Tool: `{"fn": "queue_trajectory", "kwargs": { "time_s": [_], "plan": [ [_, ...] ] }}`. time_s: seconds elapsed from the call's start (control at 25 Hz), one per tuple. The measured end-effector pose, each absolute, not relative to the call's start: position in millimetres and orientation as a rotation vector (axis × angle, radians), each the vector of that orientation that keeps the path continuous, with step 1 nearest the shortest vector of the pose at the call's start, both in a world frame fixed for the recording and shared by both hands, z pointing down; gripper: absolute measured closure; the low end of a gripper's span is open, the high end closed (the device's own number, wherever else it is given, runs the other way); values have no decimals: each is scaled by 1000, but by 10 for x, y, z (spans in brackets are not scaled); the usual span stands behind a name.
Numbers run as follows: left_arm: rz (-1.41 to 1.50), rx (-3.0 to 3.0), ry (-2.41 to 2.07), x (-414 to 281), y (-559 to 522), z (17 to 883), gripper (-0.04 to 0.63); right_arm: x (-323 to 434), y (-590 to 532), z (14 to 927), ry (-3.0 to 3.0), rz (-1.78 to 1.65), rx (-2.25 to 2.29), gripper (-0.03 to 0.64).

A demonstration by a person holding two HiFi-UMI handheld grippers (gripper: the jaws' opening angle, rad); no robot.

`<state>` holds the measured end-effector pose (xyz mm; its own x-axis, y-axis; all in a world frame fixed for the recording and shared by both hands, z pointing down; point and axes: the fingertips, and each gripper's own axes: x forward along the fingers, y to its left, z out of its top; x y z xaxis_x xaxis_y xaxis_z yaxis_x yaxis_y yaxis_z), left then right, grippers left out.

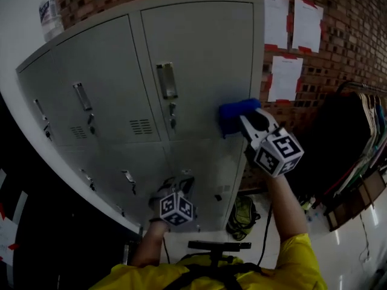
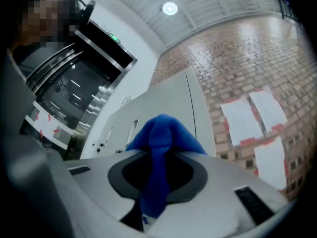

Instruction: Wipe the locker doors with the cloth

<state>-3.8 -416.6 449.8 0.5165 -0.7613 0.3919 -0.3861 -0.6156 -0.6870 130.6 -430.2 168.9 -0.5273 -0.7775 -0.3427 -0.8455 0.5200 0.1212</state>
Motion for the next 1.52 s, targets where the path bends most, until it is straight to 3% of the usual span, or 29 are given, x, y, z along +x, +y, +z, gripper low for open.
{"fn": "queue_trajectory", "kwargs": {
  "time_s": [0.24,0.48,0.64,0.92,1.04,1.16,1.28,1.4,1.52],
  "plan": [
    [-939,-2235,912,-55,-4193,4463,597,1261,-4521,-123,2443,517,-1383,545],
    [-915,-2240,874,30,-4180,4407,597,1339,-4499,-879,2336,543,-1458,545],
    [-904,-2243,877,12,-4133,4427,597,1425,-4537,-79,2383,474,-1536,545],
    [-903,-2233,879,-19,-4127,4401,597,1482,-4712,2693,2372,186,-1766,545],
    [-832,-2302,869,30,-4079,4386,597,1451,-4713,3031,2403,144,-1773,543],
    [-824,-2330,872,0,-4040,4437,597,1332,-4609,2432,2420,311,-1709,545],
    [-843,-2333,869,-55,-4030,4471,597,1212,-4452,1166,2339,530,-1618,545],
    [-857,-2308,876,-112,-4002,4465,597,1084,-4420,-36,2305,582,-1522,545],
    [-876,-2286,860,-133,-3984,4521,597,900,-4527,-689,2358,624,-1544,545]
  ]
}}
